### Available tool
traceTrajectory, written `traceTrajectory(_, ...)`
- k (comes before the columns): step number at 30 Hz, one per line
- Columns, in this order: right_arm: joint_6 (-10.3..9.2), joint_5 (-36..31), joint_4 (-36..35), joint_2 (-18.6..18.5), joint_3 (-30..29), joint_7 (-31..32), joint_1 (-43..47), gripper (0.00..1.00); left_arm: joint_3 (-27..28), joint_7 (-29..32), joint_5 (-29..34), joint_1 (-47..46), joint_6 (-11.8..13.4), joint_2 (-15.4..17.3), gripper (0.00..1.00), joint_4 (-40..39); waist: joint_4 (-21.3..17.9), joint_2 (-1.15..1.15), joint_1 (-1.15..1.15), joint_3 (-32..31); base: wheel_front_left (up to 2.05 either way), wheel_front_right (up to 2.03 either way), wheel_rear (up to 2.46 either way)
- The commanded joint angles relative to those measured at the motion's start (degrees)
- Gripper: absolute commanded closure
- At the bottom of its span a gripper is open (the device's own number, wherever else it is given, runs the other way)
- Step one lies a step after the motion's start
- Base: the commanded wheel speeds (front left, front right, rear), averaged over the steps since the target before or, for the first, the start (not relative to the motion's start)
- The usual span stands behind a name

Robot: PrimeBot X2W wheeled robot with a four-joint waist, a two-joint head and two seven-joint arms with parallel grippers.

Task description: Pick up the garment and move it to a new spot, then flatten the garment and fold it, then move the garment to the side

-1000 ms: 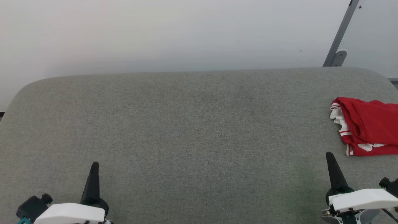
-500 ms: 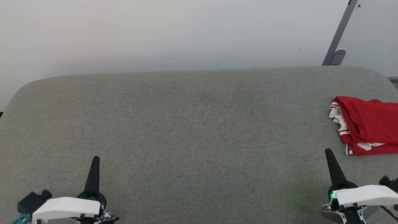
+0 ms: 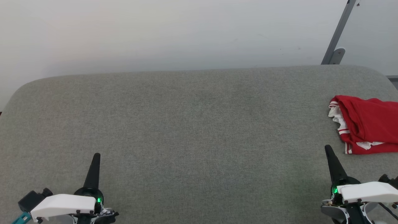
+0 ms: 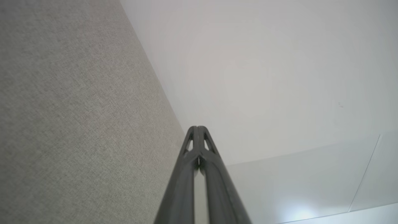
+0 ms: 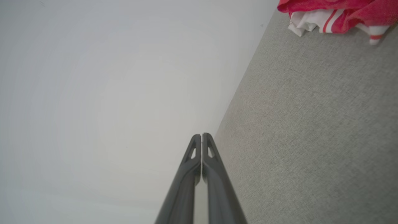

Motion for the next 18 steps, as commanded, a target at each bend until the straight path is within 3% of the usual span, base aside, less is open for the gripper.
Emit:
traceTrajectory(1,0.02,1.3,-0.2,0.1,-0.3,0.6,-1.2,1.00,0.4,0.4,-1.8,-1.4,-0.2,0.1,1.00,-0.1,0.0,0.00,0.00,0.0,0.00,0.00,0.00)
traceTrajectory(18,0.02,8.4,0.3,0.7,-1.1,2.7,-2.4,1.00,0.9,2.7,-9.3,-2.9,-0.3,-0.2,1.00,1.0,-0.3,0.00,0.00,0.3,0.00,0.00,0.00)
